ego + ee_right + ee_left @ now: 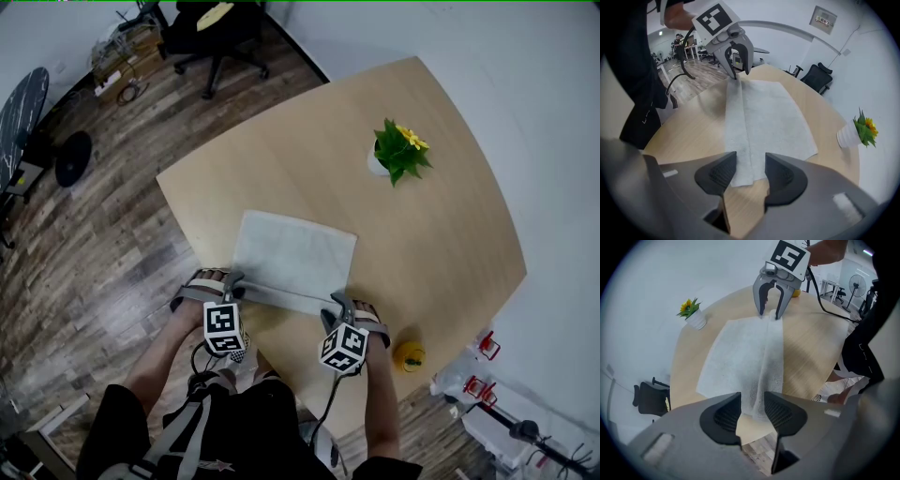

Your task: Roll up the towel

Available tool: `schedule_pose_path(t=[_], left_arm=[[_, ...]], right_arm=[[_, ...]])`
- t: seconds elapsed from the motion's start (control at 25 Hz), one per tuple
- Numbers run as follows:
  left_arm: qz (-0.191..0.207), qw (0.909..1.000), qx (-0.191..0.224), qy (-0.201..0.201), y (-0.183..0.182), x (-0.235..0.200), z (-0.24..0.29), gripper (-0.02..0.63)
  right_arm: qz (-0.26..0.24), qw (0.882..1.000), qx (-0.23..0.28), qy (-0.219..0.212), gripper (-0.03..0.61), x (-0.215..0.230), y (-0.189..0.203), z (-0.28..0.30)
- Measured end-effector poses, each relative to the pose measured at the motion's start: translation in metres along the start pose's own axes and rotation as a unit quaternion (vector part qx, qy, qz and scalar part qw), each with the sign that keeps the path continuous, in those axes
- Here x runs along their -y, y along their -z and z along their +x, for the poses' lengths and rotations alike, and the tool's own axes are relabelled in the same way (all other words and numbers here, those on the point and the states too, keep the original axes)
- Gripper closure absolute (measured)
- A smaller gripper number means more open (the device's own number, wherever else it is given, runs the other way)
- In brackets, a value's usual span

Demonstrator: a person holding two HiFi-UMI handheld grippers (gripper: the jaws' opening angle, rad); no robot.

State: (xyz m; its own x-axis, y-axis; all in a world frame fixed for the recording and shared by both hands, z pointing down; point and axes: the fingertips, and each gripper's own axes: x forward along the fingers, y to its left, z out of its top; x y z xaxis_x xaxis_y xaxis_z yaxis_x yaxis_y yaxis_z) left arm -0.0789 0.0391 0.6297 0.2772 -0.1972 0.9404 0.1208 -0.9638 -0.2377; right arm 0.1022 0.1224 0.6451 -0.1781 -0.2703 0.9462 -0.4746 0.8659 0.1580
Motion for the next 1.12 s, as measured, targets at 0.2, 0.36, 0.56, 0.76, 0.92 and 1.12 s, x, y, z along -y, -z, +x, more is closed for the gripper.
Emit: schedule_pose_path(t=[0.2,0.36,0.56,0.76,0.92,1.12], left_arm=[[0.009,0.9999,0.001,-0.008,-0.001,0.006,-0.015,0.445],[0.014,0.9999,0.006,-0.006,-0.004,0.018,-0.02,0.445],[0.019,0.9998,0.005,-0.002,-0.004,0.033,-0.019,0.445],[0.02,0.9998,0.003,0.006,-0.002,0.041,-0.01,0.445],[0.021,0.9997,0.001,0.011,-0.002,0.044,-0.001,0.446],[0.025,0.9996,-0.005,0.015,0.0,0.043,0.008,0.453]], right_arm=[[-0.003,1.0,0.003,0.014,0.385,-0.008,-0.005,-0.013],[-0.004,1.0,0.003,0.018,0.385,-0.017,-0.005,-0.019],[0.001,1.0,0.001,0.015,0.386,-0.029,-0.003,-0.019],[0.003,1.0,-0.003,0.005,0.389,-0.037,0.0,-0.011],[0.003,1.0,-0.007,0.0,0.394,-0.038,0.003,-0.003],[0.0,1.0,-0.014,0.0,0.418,-0.035,0.006,0.004]])
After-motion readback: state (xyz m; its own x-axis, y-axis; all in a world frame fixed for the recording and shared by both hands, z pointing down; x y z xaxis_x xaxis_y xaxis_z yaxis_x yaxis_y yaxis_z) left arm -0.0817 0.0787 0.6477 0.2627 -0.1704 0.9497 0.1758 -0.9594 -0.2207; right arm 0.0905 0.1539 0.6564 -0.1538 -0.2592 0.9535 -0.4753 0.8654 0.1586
